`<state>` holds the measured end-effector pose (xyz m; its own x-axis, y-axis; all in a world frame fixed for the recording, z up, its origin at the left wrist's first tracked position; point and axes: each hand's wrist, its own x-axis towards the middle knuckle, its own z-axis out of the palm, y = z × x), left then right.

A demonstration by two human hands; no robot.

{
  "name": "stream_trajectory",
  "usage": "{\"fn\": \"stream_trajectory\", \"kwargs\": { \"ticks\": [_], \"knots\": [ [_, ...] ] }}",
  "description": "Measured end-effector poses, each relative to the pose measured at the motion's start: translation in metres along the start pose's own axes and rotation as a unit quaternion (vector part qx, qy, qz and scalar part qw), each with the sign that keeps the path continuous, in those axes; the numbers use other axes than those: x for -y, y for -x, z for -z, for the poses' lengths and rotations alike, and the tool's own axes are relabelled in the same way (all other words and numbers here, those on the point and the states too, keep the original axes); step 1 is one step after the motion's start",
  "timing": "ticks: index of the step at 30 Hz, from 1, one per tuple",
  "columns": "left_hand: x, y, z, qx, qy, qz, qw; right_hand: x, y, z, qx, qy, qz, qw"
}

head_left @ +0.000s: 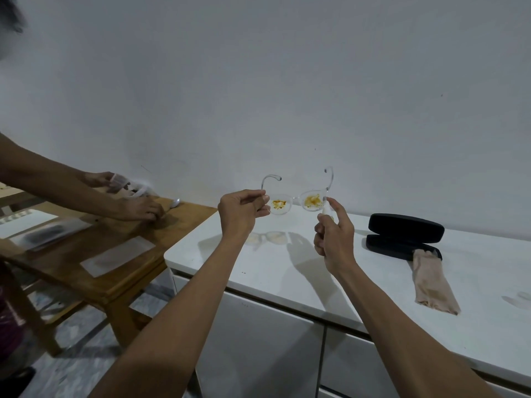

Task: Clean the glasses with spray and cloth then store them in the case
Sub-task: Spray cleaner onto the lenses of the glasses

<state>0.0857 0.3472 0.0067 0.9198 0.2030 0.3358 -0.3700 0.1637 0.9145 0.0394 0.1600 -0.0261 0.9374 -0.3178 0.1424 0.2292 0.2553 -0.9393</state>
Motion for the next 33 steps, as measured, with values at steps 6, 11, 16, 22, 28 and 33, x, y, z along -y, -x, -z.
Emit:
{"fn": "stream_trajectory", "kwargs": {
  "ticks": [6,11,16,22,28,33],
  "knots": [
    [0.0,0.002,-0.001,0.0,-0.005,-0.002,1.0,0.0,0.0,-0.001,-0.007,-0.018,-0.013,1.0],
    [0.0,0.002,-0.001,0.002,-0.003,-0.004,1.0,-0.003,0.0,-0.001,0.015,-0.007,-0.008,1.0],
    [-0.001,0.0,-0.002,-0.005,-0.004,-0.001,1.0,-0.005,0.001,-0.004,0.045,0.032,0.0,0.998],
    [-0.002,0.001,-0.001,-0.01,-0.016,-0.006,1.0,-0.009,0.006,-0.01,0.056,0.079,0.016,0.995],
    [0.0,0.001,0.001,-0.013,-0.021,-0.006,1.0,-0.016,0.007,-0.011,0.074,0.16,0.052,0.983],
    [0.0,0.001,-0.001,-0.01,-0.016,0.0,1.0,-0.017,0.008,-0.012,0.081,0.207,0.089,0.971]
  ]
}}
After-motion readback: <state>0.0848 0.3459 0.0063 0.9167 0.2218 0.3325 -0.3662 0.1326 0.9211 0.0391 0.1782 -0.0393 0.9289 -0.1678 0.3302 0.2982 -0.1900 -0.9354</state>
